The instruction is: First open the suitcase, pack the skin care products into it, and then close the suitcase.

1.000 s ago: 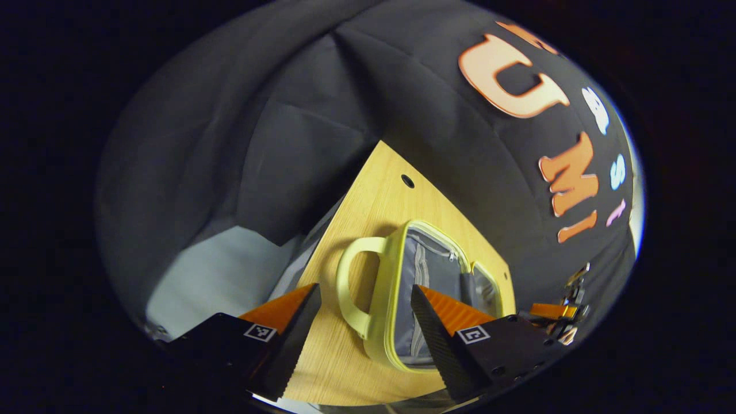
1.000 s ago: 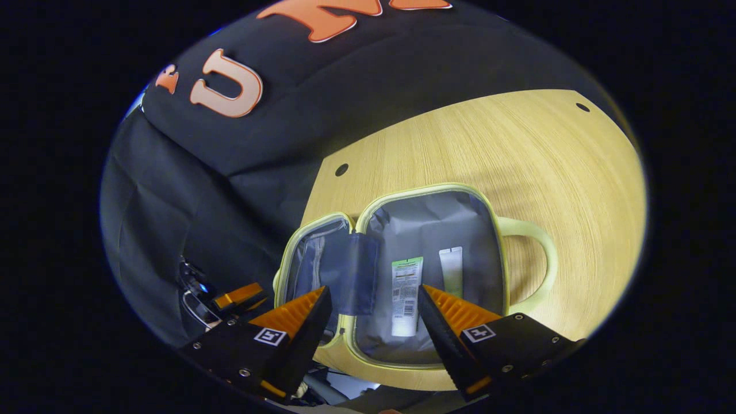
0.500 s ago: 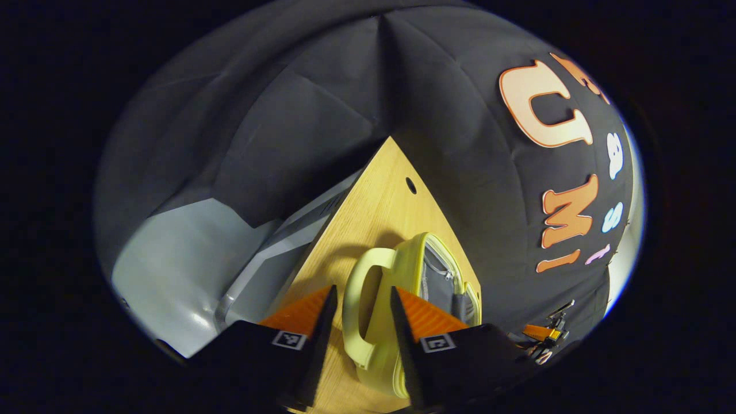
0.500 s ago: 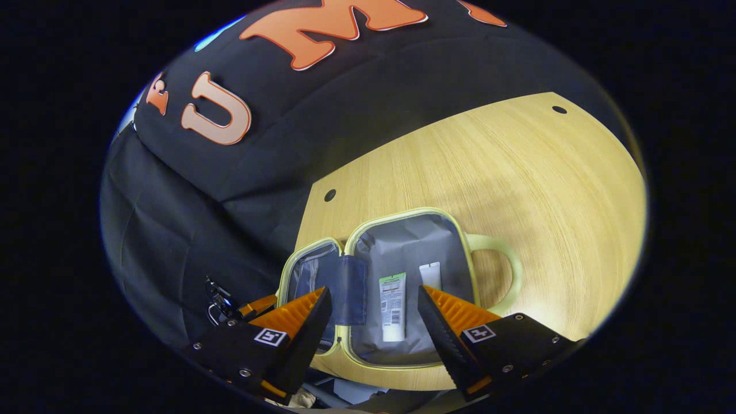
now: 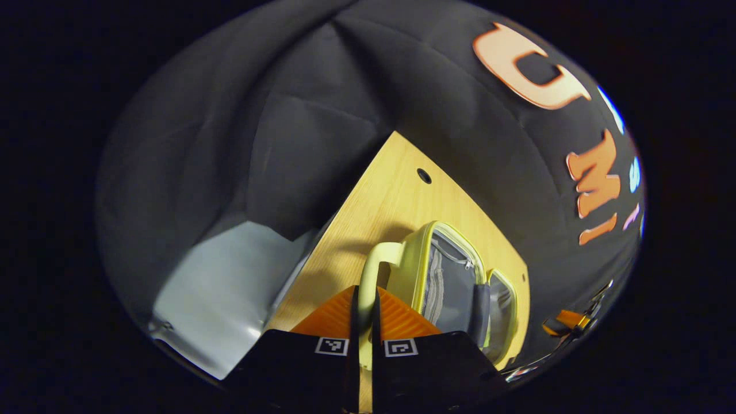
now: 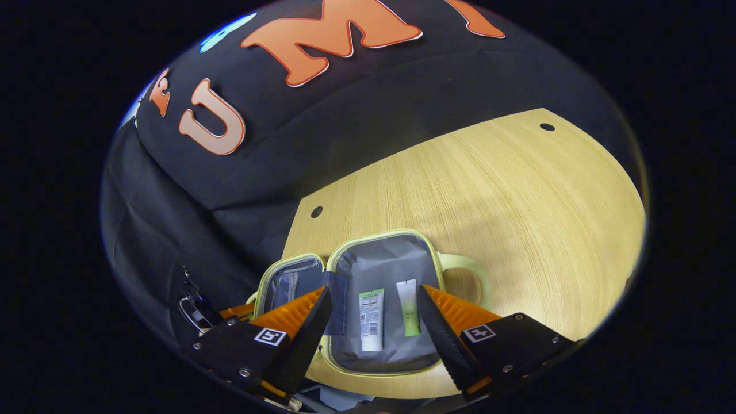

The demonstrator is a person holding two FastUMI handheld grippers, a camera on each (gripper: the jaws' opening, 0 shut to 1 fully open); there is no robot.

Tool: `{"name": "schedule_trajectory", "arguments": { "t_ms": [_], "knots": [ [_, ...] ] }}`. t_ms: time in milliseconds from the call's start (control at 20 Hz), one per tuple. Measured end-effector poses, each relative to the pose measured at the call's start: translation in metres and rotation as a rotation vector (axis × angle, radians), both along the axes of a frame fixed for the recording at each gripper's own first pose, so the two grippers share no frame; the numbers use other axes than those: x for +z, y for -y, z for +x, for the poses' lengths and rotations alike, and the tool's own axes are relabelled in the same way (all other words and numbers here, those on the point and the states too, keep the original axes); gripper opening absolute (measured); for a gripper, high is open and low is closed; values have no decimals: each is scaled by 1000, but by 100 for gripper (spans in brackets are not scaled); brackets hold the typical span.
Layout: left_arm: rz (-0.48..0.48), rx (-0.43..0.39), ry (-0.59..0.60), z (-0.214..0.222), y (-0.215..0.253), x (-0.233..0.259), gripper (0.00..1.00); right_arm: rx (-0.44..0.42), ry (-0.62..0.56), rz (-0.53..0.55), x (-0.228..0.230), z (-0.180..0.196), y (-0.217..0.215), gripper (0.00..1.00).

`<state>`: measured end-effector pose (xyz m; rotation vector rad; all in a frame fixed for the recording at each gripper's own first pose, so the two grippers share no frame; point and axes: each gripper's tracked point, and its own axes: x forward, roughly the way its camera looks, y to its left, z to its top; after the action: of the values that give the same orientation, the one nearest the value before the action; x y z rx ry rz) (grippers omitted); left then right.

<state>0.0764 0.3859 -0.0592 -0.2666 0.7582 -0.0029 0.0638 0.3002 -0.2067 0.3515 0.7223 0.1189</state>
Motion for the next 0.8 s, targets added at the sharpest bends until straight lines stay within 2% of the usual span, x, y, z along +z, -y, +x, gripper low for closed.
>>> {"name": "schedule_trajectory", "arguments": {
  "t_ms": [200,350,550,600,800],
  "knots": [
    [147,-36,61,-9,38,60,8,5,62,-72,12,3,38,96],
    [246,-50,114,-20,86,102,8,6,138,-143,36,7,81,96],
    [431,-106,172,-39,179,146,11,-8,235,-223,72,6,149,95],
    [466,-128,183,-42,208,151,8,-13,259,-247,80,5,167,95],
    [544,-213,202,-53,314,142,8,-22,330,-324,111,-1,229,96]
  ]
}}
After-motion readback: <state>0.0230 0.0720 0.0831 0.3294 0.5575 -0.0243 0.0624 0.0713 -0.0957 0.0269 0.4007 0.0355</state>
